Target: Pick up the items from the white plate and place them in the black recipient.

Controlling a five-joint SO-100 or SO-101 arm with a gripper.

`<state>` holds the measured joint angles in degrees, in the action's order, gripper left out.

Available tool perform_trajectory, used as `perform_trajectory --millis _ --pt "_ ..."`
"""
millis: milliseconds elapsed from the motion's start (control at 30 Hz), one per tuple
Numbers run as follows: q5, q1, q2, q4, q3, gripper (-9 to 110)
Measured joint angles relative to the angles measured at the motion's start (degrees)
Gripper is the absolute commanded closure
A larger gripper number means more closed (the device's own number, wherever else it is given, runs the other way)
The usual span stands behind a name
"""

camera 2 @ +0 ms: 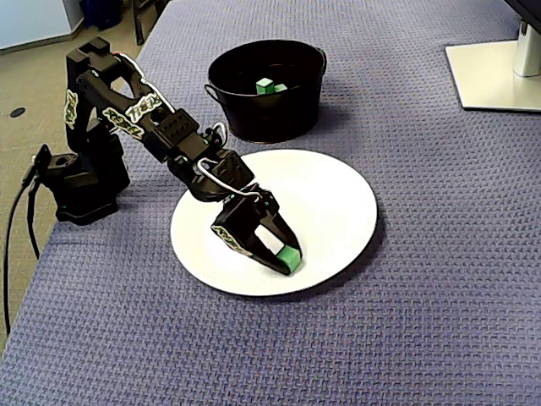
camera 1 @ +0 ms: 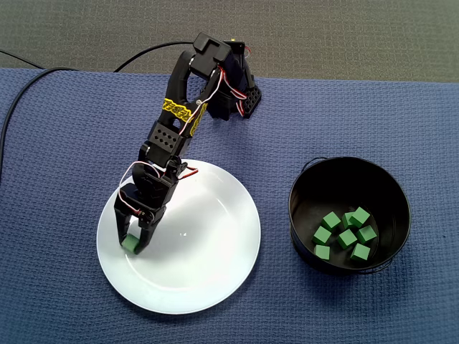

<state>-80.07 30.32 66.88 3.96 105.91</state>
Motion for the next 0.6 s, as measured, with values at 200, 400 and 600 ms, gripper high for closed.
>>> perform_trajectory --millis 200,400,600 --pt "7.6 -0.1 1.6 3.1 -0.4 102" --pt "32.5 2.2 16.6 30.4 -16.0 102" --pt "57.5 -4.3 32.0 54.0 -33.8 102"
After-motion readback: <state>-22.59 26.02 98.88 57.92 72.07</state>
